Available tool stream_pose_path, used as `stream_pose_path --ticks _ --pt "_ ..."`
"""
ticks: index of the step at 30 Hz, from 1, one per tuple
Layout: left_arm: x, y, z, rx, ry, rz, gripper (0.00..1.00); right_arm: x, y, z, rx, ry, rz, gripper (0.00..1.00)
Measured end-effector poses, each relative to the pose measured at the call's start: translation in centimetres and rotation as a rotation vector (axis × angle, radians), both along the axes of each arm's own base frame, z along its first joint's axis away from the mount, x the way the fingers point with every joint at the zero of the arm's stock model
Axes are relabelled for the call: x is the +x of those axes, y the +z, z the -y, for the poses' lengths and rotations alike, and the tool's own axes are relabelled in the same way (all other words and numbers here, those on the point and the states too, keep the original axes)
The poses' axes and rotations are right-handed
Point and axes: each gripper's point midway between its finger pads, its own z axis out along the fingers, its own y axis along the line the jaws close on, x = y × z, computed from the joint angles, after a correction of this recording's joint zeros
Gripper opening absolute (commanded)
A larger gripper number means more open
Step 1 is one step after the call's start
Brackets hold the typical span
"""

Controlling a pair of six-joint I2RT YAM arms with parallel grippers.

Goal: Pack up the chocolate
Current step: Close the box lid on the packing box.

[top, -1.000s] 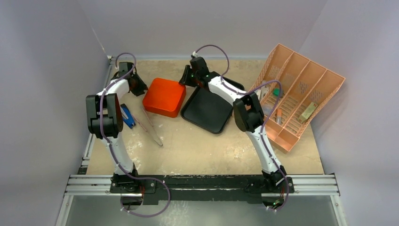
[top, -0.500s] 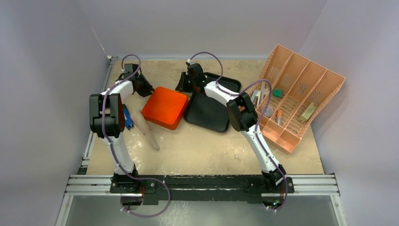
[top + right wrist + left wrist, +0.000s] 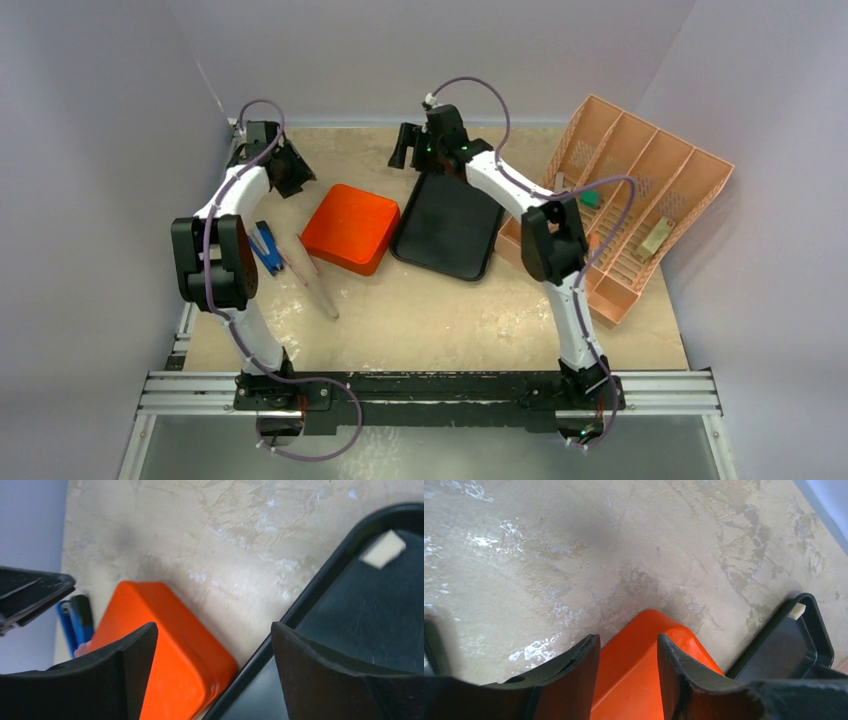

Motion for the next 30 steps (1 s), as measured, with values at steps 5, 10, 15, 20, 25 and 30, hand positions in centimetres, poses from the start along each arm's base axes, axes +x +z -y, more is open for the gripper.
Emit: stream_pose_path --ticks 5,10,15,20,25,30 --pt "-0.8 1.4 -0.3 0.037 -0.026 0.013 0.48 -3.6 4.1 0.6 0.050 -0.029 0.001 0.91" --pt "-2.5 -0.2 -0.1 0.046 -0.061 -0.052 0.48 -7.5 2.5 -0.6 0.064 -0.054 -0.084 0.90" --pt "-4.7 -2.5 0.3 0.040 -0.092 -0.128 0.45 -11.1 -2.0 -1.7 0.025 -0.067 -0.194 0.81" --pt "-5.1 -3.0 0.6 0.021 -0.116 -0.133 0.35 -12.0 -4.2 -4.0 0.031 -0.030 -0.216 0.67" --pt "-4.8 -2.7 1.5 -0.020 -0.154 -0.109 0.20 -11.3 -5.3 -5.0 0.056 -0.002 -0.230 0.46" --pt "-4.0 -2.6 0.9 -0.035 -0.137 -0.081 0.19 -8.4 -4.6 -5.4 0.093 0.015 -0.174 0.37"
